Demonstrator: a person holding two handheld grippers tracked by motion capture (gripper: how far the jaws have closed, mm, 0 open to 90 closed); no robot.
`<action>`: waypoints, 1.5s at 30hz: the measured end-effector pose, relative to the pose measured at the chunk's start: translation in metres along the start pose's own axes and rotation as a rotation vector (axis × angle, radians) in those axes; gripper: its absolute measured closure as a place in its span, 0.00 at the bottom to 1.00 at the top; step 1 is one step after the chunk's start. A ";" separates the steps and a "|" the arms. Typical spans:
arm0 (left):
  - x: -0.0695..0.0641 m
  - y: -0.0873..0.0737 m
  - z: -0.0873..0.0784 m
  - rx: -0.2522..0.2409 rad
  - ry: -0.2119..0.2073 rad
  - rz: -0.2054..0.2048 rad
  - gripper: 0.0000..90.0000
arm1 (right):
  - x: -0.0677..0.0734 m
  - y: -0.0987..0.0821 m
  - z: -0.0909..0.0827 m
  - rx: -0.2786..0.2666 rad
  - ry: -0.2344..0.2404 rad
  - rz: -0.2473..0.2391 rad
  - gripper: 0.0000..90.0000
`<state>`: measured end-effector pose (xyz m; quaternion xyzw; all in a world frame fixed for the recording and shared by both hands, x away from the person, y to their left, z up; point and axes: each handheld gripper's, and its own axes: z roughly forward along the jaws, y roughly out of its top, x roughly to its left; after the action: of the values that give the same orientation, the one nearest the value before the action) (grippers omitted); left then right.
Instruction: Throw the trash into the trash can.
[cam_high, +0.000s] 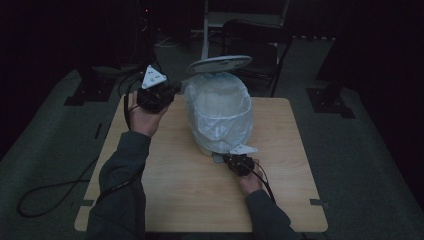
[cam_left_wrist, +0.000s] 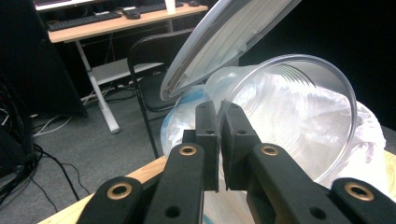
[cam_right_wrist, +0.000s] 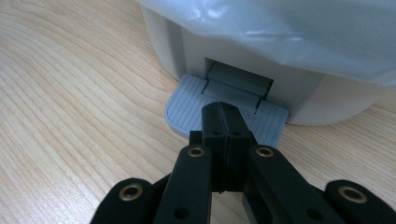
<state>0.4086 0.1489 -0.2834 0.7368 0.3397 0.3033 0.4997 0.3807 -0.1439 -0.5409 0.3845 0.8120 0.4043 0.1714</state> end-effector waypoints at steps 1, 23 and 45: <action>-0.001 0.000 0.000 0.001 -0.001 0.000 0.97 | 0.000 0.000 0.000 0.000 0.000 0.000 1.00; -0.012 0.006 0.012 0.000 -0.042 0.000 0.97 | 0.000 0.000 0.000 -0.001 -0.001 0.001 1.00; -0.027 0.013 0.026 0.000 -0.087 -0.002 0.97 | 0.000 0.000 0.000 -0.004 -0.002 0.001 1.00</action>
<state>0.4160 0.1097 -0.2825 0.7490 0.3184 0.2706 0.5141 0.3803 -0.1439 -0.5413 0.3849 0.8109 0.4055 0.1728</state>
